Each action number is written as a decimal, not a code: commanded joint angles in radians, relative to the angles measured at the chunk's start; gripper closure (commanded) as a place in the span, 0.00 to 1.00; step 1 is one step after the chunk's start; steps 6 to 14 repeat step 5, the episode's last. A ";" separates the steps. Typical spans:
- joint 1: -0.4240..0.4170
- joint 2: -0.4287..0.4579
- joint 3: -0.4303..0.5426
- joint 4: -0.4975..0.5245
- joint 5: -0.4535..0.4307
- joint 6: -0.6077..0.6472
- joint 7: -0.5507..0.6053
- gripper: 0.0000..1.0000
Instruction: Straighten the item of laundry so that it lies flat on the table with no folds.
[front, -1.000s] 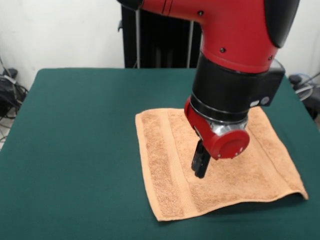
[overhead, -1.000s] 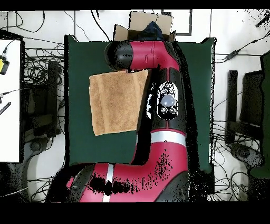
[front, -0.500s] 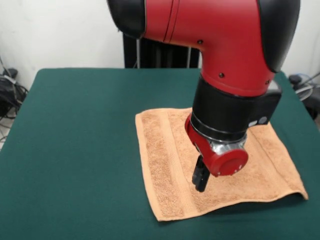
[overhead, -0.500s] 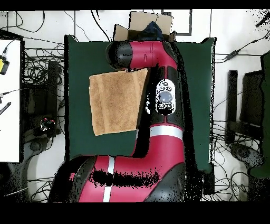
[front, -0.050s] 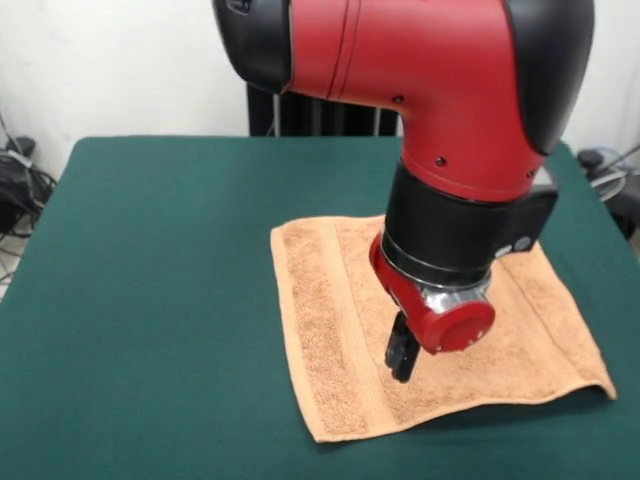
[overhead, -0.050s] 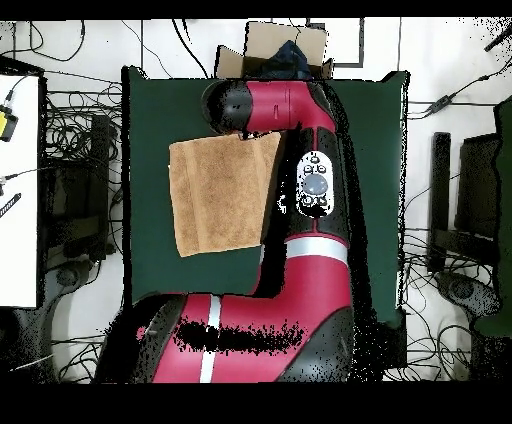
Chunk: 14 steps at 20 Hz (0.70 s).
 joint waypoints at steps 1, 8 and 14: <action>-0.027 -0.050 0.104 0.215 -0.086 -0.034 -0.413 1.00; -0.020 -0.050 0.093 0.228 -0.084 -0.053 -0.420 1.00; -0.020 -0.050 0.093 0.228 -0.084 -0.053 -0.420 1.00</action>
